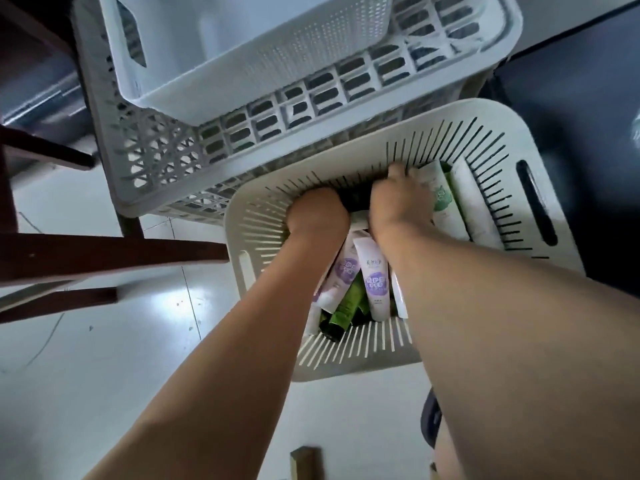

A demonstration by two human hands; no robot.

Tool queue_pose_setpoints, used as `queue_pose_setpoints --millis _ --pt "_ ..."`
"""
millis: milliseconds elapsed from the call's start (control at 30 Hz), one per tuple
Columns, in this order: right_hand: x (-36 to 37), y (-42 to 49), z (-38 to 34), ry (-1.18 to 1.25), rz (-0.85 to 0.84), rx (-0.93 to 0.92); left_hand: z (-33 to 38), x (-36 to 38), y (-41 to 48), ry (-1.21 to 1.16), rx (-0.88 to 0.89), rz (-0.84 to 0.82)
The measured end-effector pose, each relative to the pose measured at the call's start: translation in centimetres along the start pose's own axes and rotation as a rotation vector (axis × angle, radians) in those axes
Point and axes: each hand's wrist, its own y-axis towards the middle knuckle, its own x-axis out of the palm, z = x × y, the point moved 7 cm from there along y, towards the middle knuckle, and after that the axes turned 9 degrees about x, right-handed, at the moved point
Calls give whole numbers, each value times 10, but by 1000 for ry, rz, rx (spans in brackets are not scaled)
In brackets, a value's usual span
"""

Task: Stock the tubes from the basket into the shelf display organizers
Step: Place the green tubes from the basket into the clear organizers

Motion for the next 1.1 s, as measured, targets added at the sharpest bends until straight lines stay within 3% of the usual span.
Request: queue_pose_setpoints --millis 167,300,467,600,700,900,1033,1100 --pt "2 2 -5 -127 82 -9 -3 -1 8 -5 154 8" --pt "-17 -11 -5 -37 215 -68 -5 0 1 -40 194 52" --pt "-41 -35 -7 459 239 -21 -14 -13 -32 -165 242 224" --pt "-61 -56 -14 725 254 147 -24 -42 -77 -363 280 503" --pt "-69 -78 -7 1023 203 339 -32 -61 -109 -592 228 600" --pt "-81 -117 11 1508 140 532 -47 -93 -155 -1139 142 661" --pt "-83 -137 9 1932 -4 603 -61 -116 -174 -1466 213 696" --pt "-90 -150 5 2032 -60 599 -67 -123 -181 -1630 217 660"
